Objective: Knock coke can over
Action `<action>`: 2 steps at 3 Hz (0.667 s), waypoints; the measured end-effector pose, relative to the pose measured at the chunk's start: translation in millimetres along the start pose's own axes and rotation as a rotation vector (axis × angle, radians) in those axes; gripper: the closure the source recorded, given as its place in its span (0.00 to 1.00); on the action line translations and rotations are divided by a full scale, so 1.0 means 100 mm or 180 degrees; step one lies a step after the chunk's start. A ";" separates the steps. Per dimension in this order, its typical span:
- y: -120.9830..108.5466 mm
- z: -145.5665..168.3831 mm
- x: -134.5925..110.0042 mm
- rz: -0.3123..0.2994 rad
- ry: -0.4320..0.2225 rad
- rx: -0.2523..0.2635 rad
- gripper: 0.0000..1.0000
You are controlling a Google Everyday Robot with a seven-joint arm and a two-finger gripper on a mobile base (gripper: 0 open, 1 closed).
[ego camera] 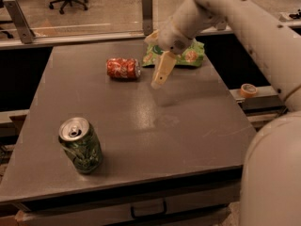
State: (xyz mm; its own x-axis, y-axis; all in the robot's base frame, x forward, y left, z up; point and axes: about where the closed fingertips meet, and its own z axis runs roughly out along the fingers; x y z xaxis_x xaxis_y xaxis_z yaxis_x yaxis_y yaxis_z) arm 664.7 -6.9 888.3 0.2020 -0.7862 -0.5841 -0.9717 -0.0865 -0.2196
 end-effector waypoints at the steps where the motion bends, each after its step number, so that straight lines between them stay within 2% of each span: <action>1: -0.08 -0.60 0.22 0.0330 -0.0450 0.0392 0.00; 2: -0.07 -1.26 0.45 0.0600 -0.0826 0.0903 0.00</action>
Offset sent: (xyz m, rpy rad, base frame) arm -0.0086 -0.2296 0.1271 0.5529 -0.2086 -0.5052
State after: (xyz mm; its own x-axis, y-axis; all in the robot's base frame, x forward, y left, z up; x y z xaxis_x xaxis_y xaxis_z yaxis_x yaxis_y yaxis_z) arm 665.2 -119.4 962.0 0.0832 -0.5889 -0.8039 -0.9299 0.2442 -0.2751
